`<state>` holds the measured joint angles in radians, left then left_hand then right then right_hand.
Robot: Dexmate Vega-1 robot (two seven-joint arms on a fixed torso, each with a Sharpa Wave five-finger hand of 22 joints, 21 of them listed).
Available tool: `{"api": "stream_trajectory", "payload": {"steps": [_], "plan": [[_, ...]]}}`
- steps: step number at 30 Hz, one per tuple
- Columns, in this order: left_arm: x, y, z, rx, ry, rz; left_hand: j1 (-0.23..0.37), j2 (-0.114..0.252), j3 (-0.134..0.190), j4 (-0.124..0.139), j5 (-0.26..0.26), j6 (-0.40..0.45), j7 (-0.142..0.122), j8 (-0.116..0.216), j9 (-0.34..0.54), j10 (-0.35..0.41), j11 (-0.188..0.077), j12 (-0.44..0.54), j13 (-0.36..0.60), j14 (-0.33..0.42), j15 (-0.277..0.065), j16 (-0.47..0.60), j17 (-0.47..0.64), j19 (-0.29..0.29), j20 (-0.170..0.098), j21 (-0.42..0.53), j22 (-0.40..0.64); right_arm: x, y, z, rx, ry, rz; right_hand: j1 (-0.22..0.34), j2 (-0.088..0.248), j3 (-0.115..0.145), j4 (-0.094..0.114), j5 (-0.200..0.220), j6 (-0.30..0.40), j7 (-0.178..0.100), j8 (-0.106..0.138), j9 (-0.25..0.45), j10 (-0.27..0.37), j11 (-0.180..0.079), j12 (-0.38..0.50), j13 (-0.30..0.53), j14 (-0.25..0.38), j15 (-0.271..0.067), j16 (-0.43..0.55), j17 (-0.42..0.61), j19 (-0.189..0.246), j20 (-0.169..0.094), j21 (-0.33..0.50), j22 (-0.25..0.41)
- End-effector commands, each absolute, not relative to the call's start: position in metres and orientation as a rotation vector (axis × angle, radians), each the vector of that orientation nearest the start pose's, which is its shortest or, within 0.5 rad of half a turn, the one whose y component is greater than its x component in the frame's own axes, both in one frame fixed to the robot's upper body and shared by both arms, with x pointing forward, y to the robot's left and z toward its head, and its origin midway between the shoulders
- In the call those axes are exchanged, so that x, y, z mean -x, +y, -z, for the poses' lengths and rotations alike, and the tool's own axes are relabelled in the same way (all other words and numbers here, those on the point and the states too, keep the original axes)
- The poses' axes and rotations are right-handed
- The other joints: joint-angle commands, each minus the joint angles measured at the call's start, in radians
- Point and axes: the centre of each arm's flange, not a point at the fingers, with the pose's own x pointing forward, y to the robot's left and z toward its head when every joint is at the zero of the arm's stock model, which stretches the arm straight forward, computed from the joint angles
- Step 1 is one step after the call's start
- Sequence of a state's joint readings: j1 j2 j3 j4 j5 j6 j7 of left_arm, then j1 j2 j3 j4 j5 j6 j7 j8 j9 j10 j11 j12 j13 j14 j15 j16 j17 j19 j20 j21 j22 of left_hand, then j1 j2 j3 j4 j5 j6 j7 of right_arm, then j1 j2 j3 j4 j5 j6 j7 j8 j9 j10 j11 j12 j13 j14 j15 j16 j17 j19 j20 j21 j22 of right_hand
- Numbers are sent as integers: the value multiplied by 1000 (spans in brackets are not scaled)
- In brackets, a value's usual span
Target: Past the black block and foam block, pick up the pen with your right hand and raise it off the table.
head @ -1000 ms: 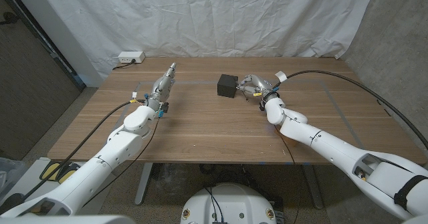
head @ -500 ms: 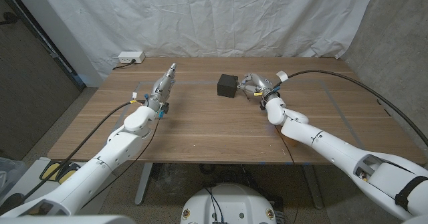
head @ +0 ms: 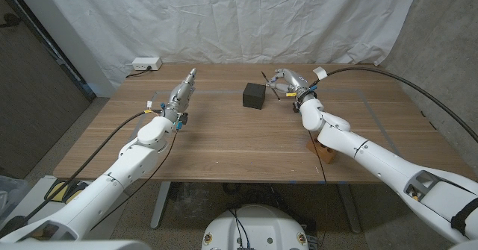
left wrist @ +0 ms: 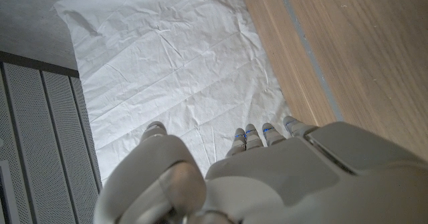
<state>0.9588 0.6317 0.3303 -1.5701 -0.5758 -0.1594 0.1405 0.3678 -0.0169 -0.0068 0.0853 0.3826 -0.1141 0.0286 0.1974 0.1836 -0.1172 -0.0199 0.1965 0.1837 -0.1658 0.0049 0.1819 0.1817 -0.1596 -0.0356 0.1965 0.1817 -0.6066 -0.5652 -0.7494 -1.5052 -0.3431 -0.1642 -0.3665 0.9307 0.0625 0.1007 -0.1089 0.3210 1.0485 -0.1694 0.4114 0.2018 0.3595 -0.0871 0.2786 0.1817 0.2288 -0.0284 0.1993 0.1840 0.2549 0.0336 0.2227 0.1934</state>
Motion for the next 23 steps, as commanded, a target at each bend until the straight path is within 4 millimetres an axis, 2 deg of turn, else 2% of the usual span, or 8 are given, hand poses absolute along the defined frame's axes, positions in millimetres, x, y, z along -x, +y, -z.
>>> {"api": "stream_trajectory", "payload": {"steps": [1, 6, 13, 23], "plan": [[-615, 297, 13, -75, -586, 129, 15, 1, -6, 2, 1, -6, 4, -2, 2, -8, 3, 3, 3, -4, 2, 5, 2, -12, -48, 2, 2, -607, -162, -94, 1062, -857, 169, 16, 25, 0, -5, -3, 58, -52, 4, 3, 4, -8, -3, 0, 4, 0, -2, 4, 8, -9, 5, 2], [-617, 295, 16, -80, -579, 156, 16, 1, -6, 2, 1, -6, 5, -2, 2, -8, 3, 3, 3, -5, 3, 5, 2, -12, -48, 2, 2, -591, -153, -117, 1076, -902, 221, 16, 28, -2, -4, -8, 60, -52, 2, 2, 6, -9, -5, 0, 3, -2, -3, 5, -1, -21, 1, 2], [-616, 301, 21, -64, -583, 147, 19, 3, -7, 1, 1, -11, 4, -4, 3, -12, 1, 2, 3, -6, 1, 4, 2, -15, -48, 1, 3, -566, -147, -145, 1055, -952, 233, 15, 31, -6, -1, -15, 58, -52, -2, 1, 5, -9, -9, 0, 5, -13, -3, 7, -2, -21, 0, 2], [-610, 304, 31, -62, -565, 142, 21, 5, -8, 0, 0, -17, 2, -6, 3, -17, 2, 1, 3, -10, 3, 3, 2, -20, -47, 0, 3, -563, -144, -145, 1027, -956, 223, 15, 34, -10, 0, -22, 58, -53, -5, 3, 8, -7, -13, 0, 4, -17, -3, 8, -1, -14, 0, 1]]}}
